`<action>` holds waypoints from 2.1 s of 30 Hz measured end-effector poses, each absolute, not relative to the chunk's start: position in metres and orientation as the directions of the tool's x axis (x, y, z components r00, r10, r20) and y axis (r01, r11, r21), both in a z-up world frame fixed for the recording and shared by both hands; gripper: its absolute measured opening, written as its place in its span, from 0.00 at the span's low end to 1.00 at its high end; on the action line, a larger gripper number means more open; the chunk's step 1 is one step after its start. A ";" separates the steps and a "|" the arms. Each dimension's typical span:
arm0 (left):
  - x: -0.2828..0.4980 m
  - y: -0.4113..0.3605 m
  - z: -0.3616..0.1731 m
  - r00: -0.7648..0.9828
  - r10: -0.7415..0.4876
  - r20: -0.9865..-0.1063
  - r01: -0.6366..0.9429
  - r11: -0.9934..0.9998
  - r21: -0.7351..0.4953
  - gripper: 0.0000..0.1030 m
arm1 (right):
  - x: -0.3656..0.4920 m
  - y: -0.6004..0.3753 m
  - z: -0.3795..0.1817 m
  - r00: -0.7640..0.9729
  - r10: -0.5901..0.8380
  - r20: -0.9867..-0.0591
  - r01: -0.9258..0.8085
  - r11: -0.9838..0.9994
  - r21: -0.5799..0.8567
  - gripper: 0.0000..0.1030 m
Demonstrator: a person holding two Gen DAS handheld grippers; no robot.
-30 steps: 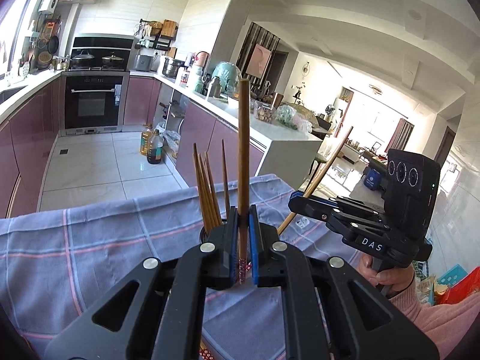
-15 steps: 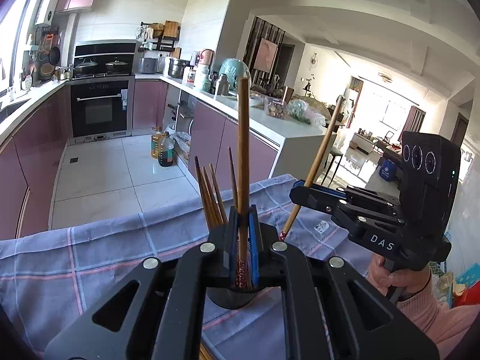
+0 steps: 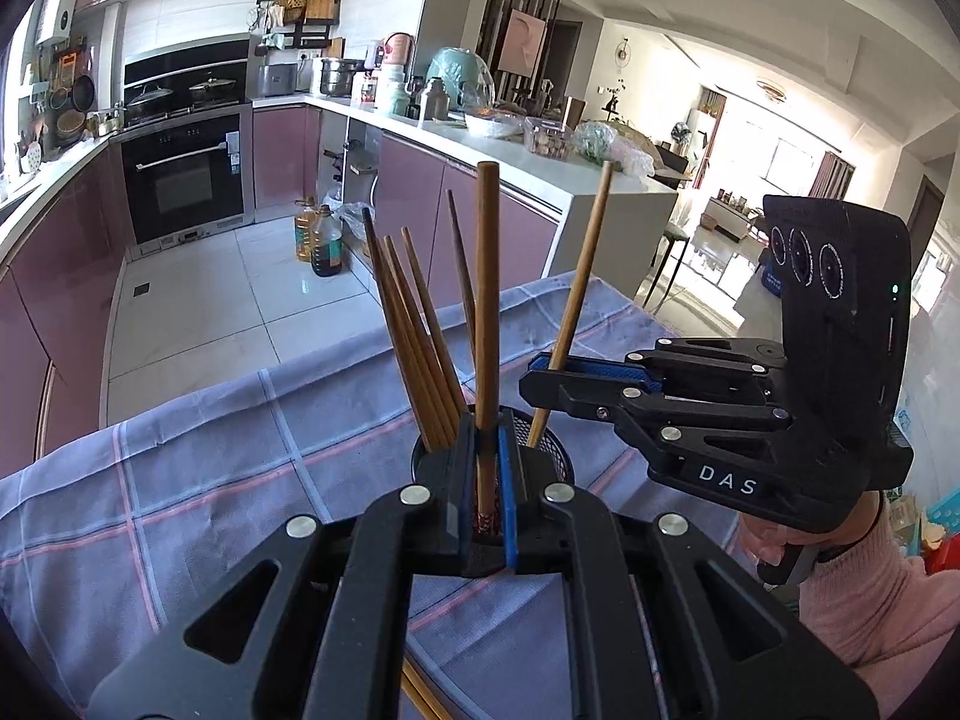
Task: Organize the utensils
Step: 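Drop the left tool's chopstick into the mesh cup and open while the right tool releases its own, then withdraw both open tools from the cup back over the last two chopsticks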
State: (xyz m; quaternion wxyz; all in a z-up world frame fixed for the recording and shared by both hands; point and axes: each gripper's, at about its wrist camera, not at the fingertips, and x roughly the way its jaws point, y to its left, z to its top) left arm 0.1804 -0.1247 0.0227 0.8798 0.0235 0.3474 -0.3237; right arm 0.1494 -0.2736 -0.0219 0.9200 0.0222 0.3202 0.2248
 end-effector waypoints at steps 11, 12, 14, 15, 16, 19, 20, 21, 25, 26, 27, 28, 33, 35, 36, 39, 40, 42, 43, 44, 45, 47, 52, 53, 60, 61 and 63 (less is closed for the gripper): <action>0.207 -0.135 0.004 0.529 -0.519 -0.671 0.557 0.809 -0.187 0.09 | 0.163 -0.267 -0.036 0.675 0.418 -0.608 -0.375 0.904 0.205 0.07; 0.209 -0.137 0.003 0.528 -0.516 -0.674 0.553 0.812 -0.188 0.09 | 0.164 -0.268 -0.037 0.673 0.419 -0.609 -0.373 0.904 0.209 0.07; 0.212 -0.138 0.001 0.525 -0.516 -0.677 0.550 0.812 -0.193 0.09 | 0.167 -0.268 -0.038 0.673 0.421 -0.609 -0.369 0.904 0.216 0.07; 0.213 -0.139 0.000 0.522 -0.517 -0.678 0.551 0.811 -0.195 0.10 | 0.167 -0.269 -0.038 0.674 0.420 -0.608 -0.366 0.904 0.219 0.07; 0.213 -0.138 -0.002 0.521 -0.519 -0.678 0.553 0.810 -0.195 0.10 | 0.167 -0.269 -0.039 0.673 0.422 -0.608 -0.366 0.904 0.223 0.07; 0.212 -0.139 -0.006 0.518 -0.518 -0.681 0.556 0.809 -0.193 0.10 | 0.166 -0.271 -0.039 0.675 0.427 -0.601 -0.365 0.902 0.231 0.08; 0.212 -0.138 -0.007 0.522 -0.515 -0.680 0.552 0.812 -0.191 0.11 | 0.165 -0.272 -0.039 0.676 0.429 -0.599 -0.365 0.901 0.233 0.08; 0.211 -0.136 -0.008 0.525 -0.516 -0.677 0.547 0.814 -0.196 0.13 | 0.163 -0.273 -0.039 0.677 0.431 -0.597 -0.365 0.901 0.237 0.07; 0.203 -0.126 -0.010 0.551 -0.514 -0.658 0.530 0.824 -0.200 0.18 | 0.155 -0.275 -0.039 0.682 0.441 -0.584 -0.369 0.896 0.247 0.14; 0.198 -0.122 -0.010 0.564 -0.509 -0.650 0.524 0.829 -0.195 0.21 | 0.151 -0.275 -0.038 0.685 0.446 -0.576 -0.374 0.894 0.248 0.15; 0.194 -0.118 -0.009 0.580 -0.503 -0.640 0.518 0.835 -0.186 0.23 | 0.147 -0.275 -0.037 0.688 0.450 -0.569 -0.379 0.892 0.248 0.18; 0.190 -0.113 -0.008 0.592 -0.500 -0.632 0.514 0.838 -0.182 0.23 | 0.141 -0.274 -0.035 0.693 0.457 -0.558 -0.387 0.888 0.247 0.21; 0.163 -0.083 -0.004 0.654 -0.482 -0.583 0.483 0.859 -0.169 0.38 | 0.112 -0.269 -0.029 0.690 0.511 -0.513 -0.443 0.858 0.259 0.32; 0.154 -0.071 -0.007 0.671 -0.464 -0.579 0.462 0.872 -0.162 0.43 | 0.099 -0.265 -0.031 0.678 0.533 -0.506 -0.468 0.844 0.261 0.35; 0.149 -0.064 -0.011 0.681 -0.448 -0.580 0.448 0.881 -0.154 0.47 | 0.094 -0.262 -0.034 0.668 0.545 -0.507 -0.480 0.836 0.265 0.38; 0.138 -0.046 -0.024 0.689 -0.411 -0.597 0.406 0.901 -0.151 0.56 | 0.082 -0.252 -0.046 0.636 0.566 -0.525 -0.502 0.820 0.275 0.44; 0.135 -0.040 -0.030 0.690 -0.400 -0.603 0.393 0.907 -0.152 0.57 | 0.080 -0.246 -0.053 0.623 0.565 -0.541 -0.504 0.819 0.275 0.44; 0.130 -0.028 -0.041 0.686 -0.376 -0.623 0.361 0.919 -0.157 0.63 | 0.078 -0.236 -0.070 0.589 0.566 -0.577 -0.505 0.815 0.283 0.46; 0.127 -0.025 -0.047 0.686 -0.360 -0.632 0.343 0.926 -0.155 0.66 | 0.077 -0.232 -0.077 0.575 0.564 -0.592 -0.503 0.815 0.289 0.48; 0.125 -0.021 -0.053 0.684 -0.348 -0.641 0.327 0.932 -0.157 0.71 | 0.077 -0.227 -0.086 0.559 0.560 -0.612 -0.496 0.817 0.294 0.49; 0.124 -0.018 -0.059 0.677 -0.343 -0.651 0.314 0.935 -0.166 0.74 | 0.076 -0.221 -0.095 0.545 0.552 -0.632 -0.490 0.821 0.294 0.49; 0.122 -0.009 -0.069 0.672 -0.328 -0.664 0.284 0.942 -0.178 0.75 | 0.075 -0.209 -0.108 0.516 0.545 -0.661 -0.490 0.821 0.293 0.49; 0.115 0.004 -0.087 0.687 -0.245 -0.684 0.209 0.968 -0.137 0.81 | 0.073 -0.187 -0.128 0.486 0.521 -0.702 -0.486 0.828 0.278 0.49; 0.114 0.006 -0.090 0.686 -0.238 -0.687 0.202 0.970 -0.134 0.80 | 0.072 -0.183 -0.129 0.488 0.513 -0.707 -0.485 0.832 0.269 0.49; 0.108 0.009 -0.099 0.669 -0.238 -0.704 0.193 0.971 -0.144 0.77 | 0.067 -0.170 -0.132 0.494 0.469 -0.732 -0.489 0.846 0.212 0.49; 0.108 0.007 -0.099 0.669 -0.237 -0.705 0.194 0.971 -0.143 0.77 | 0.066 -0.169 -0.132 0.493 0.465 -0.735 -0.490 0.847 0.206 0.49; 0.107 0.006 -0.099 0.669 -0.237 -0.705 0.195 0.970 -0.142 0.76 | 0.065 -0.165 -0.134 0.496 0.453 -0.741 -0.491 0.850 0.191 0.49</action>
